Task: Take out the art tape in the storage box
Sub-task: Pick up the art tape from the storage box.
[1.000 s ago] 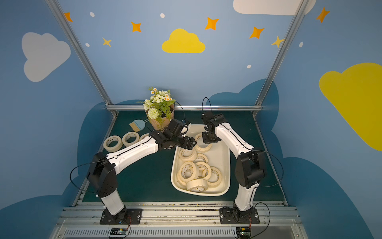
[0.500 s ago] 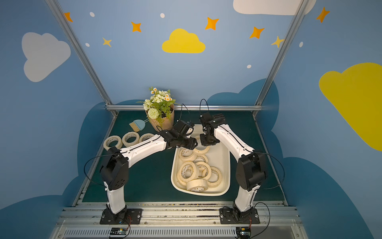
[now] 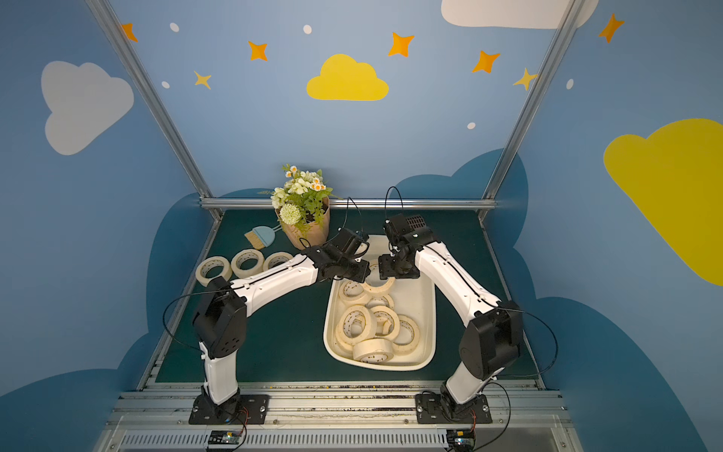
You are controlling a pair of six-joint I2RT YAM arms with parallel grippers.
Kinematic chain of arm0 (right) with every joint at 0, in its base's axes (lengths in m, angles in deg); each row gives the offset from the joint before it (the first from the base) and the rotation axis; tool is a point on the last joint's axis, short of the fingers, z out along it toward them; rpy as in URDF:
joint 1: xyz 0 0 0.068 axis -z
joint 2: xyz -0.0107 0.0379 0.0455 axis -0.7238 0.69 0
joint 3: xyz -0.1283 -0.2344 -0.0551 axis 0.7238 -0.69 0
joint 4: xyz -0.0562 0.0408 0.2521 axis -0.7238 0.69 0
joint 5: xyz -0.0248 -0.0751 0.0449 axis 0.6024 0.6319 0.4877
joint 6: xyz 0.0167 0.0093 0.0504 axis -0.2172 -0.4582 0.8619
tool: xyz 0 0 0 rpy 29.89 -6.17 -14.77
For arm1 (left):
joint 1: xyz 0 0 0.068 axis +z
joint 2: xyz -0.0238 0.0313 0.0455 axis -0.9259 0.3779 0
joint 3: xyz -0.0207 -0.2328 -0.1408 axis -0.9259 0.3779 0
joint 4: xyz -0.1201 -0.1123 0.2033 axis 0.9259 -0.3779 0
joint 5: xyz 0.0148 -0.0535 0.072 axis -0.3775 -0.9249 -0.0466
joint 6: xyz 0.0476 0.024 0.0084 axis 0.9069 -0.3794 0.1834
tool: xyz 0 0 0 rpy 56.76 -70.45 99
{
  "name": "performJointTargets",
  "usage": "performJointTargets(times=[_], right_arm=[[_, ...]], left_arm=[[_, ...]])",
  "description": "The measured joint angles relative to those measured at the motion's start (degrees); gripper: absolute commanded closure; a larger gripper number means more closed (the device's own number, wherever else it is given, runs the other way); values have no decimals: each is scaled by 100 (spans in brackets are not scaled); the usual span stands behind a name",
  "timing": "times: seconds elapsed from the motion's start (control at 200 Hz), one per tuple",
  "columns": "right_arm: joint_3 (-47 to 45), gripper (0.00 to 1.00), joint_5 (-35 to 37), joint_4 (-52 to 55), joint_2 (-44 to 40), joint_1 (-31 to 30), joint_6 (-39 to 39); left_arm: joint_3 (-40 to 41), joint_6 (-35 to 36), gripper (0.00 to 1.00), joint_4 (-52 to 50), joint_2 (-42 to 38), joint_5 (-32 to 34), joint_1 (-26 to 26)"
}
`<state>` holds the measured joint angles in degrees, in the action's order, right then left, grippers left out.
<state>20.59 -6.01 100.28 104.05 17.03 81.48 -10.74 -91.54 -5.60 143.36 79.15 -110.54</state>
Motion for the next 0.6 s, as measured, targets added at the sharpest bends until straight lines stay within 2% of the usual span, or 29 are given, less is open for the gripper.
performJointTargets(times=[0.19,0.325,0.46,0.601], right_arm=[[-2,11,107,153,-765,122,-44],[-177,11,243,149,-1222,457,-61],[-564,11,321,122,-1453,767,-105],[-817,11,315,76,-1469,892,-170]], left_arm=[[260,24,96,-87,-111,319,120],[1010,4,96,-238,-765,577,455],[1926,-98,96,-337,-1917,922,1215],[2885,-382,96,-411,-3088,1460,2479]])
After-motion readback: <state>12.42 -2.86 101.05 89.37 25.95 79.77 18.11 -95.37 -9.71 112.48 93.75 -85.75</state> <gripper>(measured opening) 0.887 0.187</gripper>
